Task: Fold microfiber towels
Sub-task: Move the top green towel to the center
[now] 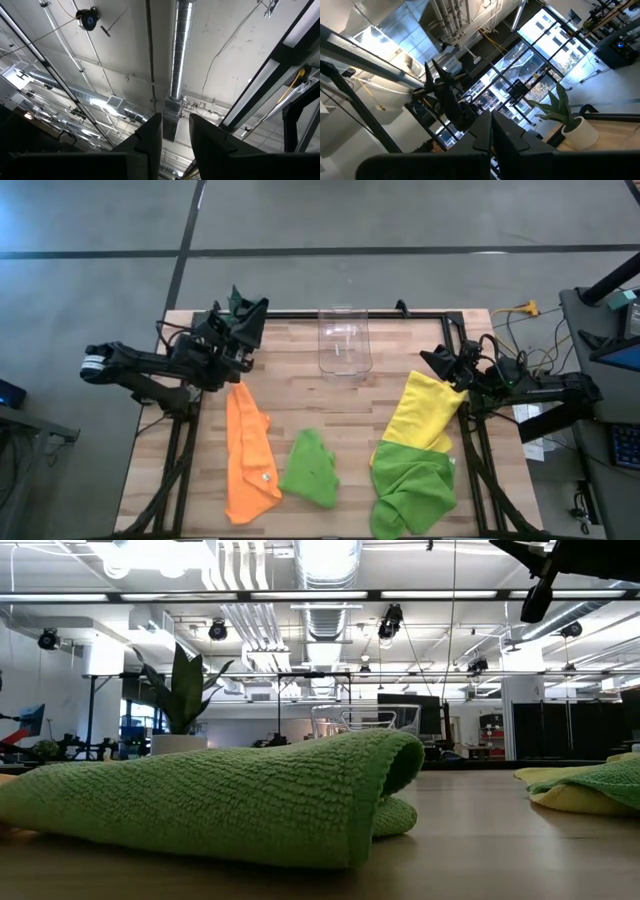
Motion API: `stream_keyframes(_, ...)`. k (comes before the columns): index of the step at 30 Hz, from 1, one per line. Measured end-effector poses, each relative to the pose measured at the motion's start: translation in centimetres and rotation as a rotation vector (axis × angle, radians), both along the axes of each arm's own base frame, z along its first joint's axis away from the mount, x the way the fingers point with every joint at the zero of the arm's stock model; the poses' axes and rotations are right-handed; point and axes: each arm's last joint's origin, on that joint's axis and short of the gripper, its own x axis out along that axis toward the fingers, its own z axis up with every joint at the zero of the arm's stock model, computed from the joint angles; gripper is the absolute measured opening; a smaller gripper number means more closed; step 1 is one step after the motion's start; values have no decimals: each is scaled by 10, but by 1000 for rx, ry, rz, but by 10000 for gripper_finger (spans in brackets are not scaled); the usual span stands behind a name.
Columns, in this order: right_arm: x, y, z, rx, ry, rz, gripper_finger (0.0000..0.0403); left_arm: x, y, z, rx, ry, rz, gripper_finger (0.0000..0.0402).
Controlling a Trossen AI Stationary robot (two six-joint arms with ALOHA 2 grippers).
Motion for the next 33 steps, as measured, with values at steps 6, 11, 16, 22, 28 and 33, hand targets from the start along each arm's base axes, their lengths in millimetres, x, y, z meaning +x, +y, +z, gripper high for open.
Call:
stream_keyframes(6,0,0,0,0,0,0,9,2,-1,-2,11,9,-10,83)
stream_keyframes(11,0,0,0,0,0,0,9,3,-1,-4,-31,-3,-80,83)
stream_keyframes(16,0,0,0,0,0,0,9,3,-1,-3,-35,-12,-87,83)
stream_keyframes(22,0,0,0,0,0,0,9,2,0,-1,-38,-21,-90,83)
stream_keyframes(28,0,0,0,1,-2,-1,9,13,-6,-16,61,137,-198,83)
stream_keyframes(33,-2,-1,4,53,-53,-30,9,29,-24,-39,34,504,-532,81)
